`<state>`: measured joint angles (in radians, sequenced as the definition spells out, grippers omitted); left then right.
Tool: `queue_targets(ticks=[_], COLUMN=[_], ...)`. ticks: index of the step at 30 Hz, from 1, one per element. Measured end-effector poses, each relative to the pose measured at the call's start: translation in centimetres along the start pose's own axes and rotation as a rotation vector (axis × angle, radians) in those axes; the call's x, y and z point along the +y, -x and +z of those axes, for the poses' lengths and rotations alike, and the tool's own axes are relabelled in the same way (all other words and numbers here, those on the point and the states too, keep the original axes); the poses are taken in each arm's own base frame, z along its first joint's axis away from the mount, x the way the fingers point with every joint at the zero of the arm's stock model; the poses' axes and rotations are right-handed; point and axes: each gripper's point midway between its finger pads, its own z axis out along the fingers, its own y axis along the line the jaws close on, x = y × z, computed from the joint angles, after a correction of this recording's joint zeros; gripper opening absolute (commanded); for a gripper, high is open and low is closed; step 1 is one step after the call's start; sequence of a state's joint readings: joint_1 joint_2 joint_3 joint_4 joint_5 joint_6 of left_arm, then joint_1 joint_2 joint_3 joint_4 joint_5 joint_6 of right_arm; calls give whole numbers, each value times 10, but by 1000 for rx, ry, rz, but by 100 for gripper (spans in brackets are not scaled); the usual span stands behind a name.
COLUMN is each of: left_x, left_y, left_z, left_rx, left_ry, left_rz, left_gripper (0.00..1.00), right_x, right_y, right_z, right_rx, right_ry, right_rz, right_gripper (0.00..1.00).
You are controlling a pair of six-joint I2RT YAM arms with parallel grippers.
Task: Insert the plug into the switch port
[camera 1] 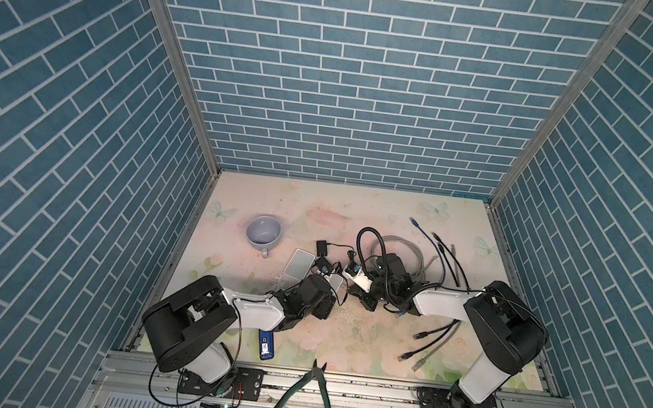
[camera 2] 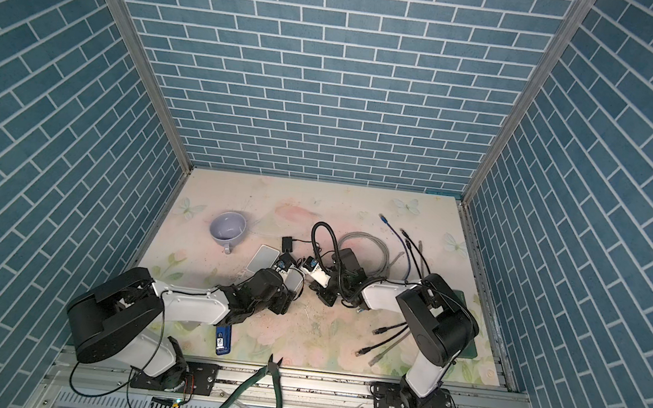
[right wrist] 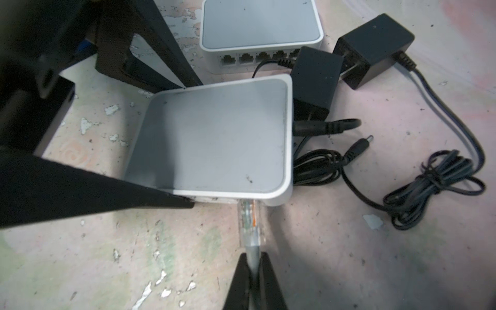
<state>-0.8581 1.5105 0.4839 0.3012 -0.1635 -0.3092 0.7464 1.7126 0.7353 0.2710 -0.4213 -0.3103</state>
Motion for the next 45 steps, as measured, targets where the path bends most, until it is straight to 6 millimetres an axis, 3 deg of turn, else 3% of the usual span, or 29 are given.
queue_targets(ticks=[21, 31, 45], left_x=[-4, -15, -20], left_y=[7, 6, 13], left_z=[-5, -2, 8], left_rx=[-22, 39, 16], left_ry=[-12, 31, 46], left_rz=[-13, 99, 80], left_gripper=[62, 61, 62], right_x=[2, 3, -8], right_y=[11, 0, -2], right_z=[-1, -1, -6], right_rx=[-42, 2, 15], right_ry=[8, 11, -54], right_rz=[43, 64, 70], right_gripper=[0, 0, 0])
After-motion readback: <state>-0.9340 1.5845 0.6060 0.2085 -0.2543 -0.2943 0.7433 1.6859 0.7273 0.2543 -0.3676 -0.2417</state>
